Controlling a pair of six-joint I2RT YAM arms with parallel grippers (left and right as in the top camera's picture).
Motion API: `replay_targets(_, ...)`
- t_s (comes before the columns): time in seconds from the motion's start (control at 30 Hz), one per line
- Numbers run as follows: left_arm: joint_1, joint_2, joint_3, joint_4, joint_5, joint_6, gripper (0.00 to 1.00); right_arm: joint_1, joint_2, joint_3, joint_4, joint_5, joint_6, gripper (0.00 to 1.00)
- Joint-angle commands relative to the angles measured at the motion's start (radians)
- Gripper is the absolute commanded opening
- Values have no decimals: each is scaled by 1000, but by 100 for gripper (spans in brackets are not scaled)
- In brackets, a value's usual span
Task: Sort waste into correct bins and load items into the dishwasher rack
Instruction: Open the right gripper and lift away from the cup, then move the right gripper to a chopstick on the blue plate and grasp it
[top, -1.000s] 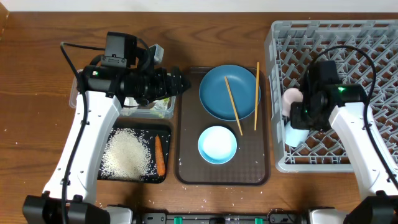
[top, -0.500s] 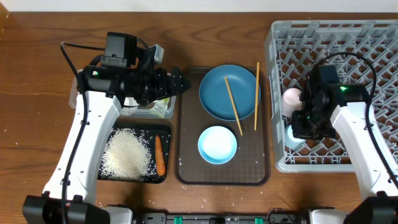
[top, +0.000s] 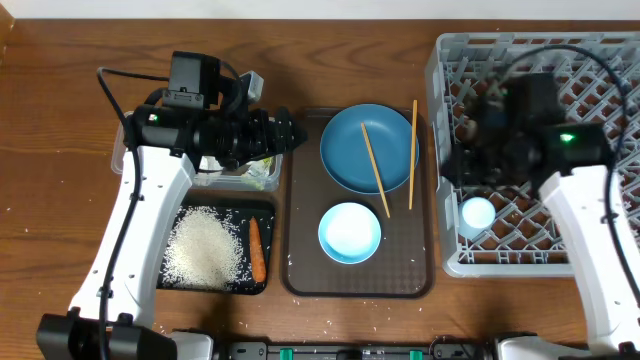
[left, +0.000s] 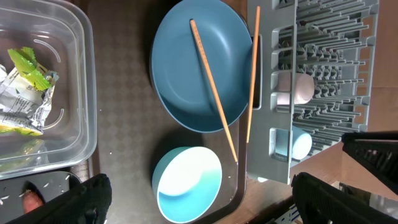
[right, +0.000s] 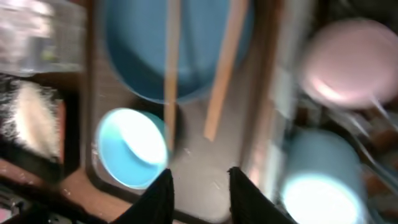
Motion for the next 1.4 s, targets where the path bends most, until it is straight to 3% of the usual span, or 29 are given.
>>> replay_targets(0.0,-2,2,9,-2,-12,6,95,84,14,-11,67,-41,32,33)
replay_targets(0.17,-2,2,9,-2,-12,6,95,190,60,-25,180,92,81,49)
replay_targets(0.3,-2,2,9,-2,-12,6,95,237,119,-25,242,196,105,56)
replay_targets(0.8,-2,2,9,-2,-12,6,95,311,388,-25,441,240,165,56)
replay_targets(1.13,-2,2,9,-2,-12,6,95,324,523,-25,484,252,132,45)
replay_targets(1.2,-2,2,9,-2,-12,6,95,324,523,-25,480,270,130,36)
replay_targets(1.27,-2,2,9,-2,-12,6,95,324,522,-25,481,274,120,21)
replay_targets(1.37,-2,2,9,-2,-12,6,95,324,521,-25,485,273,120,10)
